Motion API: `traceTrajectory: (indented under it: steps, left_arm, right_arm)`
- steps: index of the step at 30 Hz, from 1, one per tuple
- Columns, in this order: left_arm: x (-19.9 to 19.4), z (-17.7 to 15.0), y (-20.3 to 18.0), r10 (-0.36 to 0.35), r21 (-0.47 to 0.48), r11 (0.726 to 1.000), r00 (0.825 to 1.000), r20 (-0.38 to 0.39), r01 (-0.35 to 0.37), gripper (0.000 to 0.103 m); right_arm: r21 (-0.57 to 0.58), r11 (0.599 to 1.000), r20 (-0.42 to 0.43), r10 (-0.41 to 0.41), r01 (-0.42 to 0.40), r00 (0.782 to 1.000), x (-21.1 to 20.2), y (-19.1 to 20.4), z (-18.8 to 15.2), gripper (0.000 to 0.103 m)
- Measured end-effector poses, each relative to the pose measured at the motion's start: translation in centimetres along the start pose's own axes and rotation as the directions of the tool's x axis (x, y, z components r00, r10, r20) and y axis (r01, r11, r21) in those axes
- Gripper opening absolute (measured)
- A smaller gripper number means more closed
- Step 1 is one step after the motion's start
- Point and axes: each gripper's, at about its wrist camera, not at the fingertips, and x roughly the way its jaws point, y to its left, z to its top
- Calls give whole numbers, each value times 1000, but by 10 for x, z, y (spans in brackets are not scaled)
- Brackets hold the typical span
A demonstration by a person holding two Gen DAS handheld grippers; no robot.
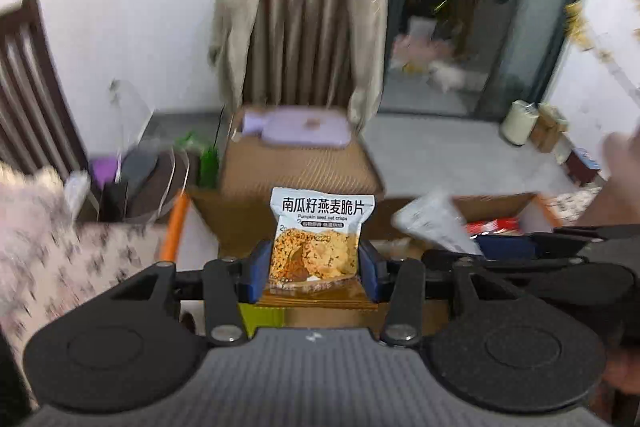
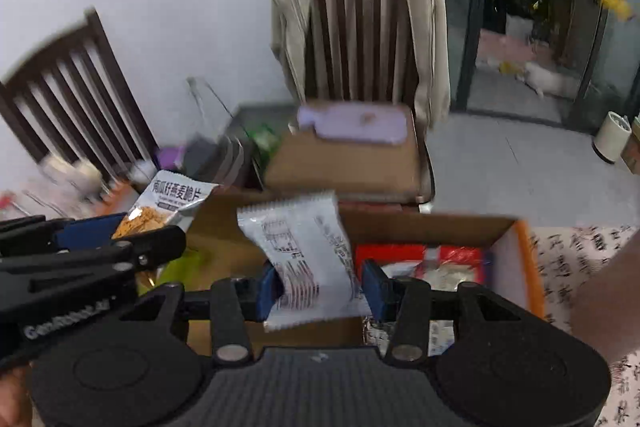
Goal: Organize snacks
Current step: 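Carry both packets into the cardboard box and open both tools, then withdraw both tools from the box back toward the snack pile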
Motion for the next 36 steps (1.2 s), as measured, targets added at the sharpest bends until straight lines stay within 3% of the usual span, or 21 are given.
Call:
traceTrajectory:
  steps: [2, 6, 9, 15, 21, 26, 32, 36]
  left_arm:
    - [16, -3, 6, -23, 8, 1000, 999, -33, 24, 47]
    - [18, -8, 19, -5, -52, 999, 1000, -30, 4, 58]
    - [8, -8, 20, -21, -48, 999, 1000, -21, 20, 58]
    - [-36, -13, 11, -5, 12, 1000, 1000, 19, 5, 64]
    - [-117, -42, 9, -14, 48, 999, 996, 89, 10, 72]
    - [-206, -105, 19, 4, 75, 997, 984, 179, -18, 78]
    - [-302, -209, 29, 101, 48, 991, 942, 319, -123, 82]
    - [-357, -280, 24, 91, 54, 991, 921, 378, -121, 96]
  right_arm:
    - [-30, 999, -11, -46, 45, 999, 15, 5, -2, 44]
    - [8, 999, -23, -49, 49, 999, 28, 1, -4, 65]
    - [11, 998, -1, -58, 58, 998, 21, 0, -6, 67]
    - [-9, 998, 25, -60, 61, 998, -13, 0, -16, 67]
    - [-28, 999, 57, -42, 44, 997, -75, -2, -37, 68]
    - [-52, 998, 131, 24, -17, 991, -154, -7, -80, 74]
    - [-64, 997, 253, 66, -51, 965, -239, -12, -166, 78]
    - [-104, 992, 282, 102, -75, 954, -291, -6, -234, 85]
